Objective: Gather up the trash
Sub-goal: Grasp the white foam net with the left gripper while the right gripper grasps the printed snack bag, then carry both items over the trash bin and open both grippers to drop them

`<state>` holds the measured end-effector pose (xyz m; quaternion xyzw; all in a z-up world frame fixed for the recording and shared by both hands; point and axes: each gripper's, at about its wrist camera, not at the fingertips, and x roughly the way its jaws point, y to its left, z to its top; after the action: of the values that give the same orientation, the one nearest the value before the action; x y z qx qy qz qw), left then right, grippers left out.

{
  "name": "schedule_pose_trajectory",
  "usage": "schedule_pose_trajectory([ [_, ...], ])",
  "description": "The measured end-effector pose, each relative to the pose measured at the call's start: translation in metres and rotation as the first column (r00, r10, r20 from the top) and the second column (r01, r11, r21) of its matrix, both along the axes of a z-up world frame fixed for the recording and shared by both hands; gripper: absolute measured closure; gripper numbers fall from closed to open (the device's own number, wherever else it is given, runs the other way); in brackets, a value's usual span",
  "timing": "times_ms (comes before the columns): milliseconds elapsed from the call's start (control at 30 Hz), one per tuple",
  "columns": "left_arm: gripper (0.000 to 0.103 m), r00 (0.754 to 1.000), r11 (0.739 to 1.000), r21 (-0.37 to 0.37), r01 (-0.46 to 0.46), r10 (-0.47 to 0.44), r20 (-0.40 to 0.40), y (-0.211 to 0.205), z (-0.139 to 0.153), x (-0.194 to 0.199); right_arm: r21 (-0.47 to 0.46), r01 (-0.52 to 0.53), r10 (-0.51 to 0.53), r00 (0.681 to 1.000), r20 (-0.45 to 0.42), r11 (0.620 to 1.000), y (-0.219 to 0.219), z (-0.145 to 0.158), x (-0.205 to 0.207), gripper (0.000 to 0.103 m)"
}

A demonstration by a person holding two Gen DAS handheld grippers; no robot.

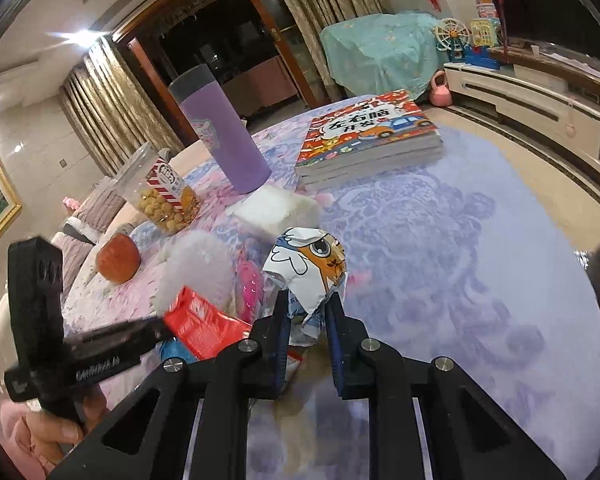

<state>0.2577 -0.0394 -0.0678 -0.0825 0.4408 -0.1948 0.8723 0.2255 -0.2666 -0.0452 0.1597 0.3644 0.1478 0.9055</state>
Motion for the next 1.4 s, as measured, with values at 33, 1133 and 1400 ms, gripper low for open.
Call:
schedule_pose_trajectory([
  [33,0.090,1.000,1.000,-0.006,0.003,-0.003,0.000,-0.001,0.001,-0.006,0.002,0.004,-0.004,1.000,0.001,1.000,-0.002,0.001,-0.005,0.086],
  [1133,0.090,0.975,0.976,-0.021,0.216,-0.214,0.065,-0.133,0.045,-0.082,0.055,0.235,-0.239,0.967,0.089,0.970,-0.117,0.033,-0.131,0.086],
  [1400,0.090,0.962,0.964,-0.004,0.266,-0.265,0.062,-0.170,0.048,-0.084,0.062,0.285,-0.290,0.952,0.098,0.957,-0.144,0.036,-0.144,0.086],
])
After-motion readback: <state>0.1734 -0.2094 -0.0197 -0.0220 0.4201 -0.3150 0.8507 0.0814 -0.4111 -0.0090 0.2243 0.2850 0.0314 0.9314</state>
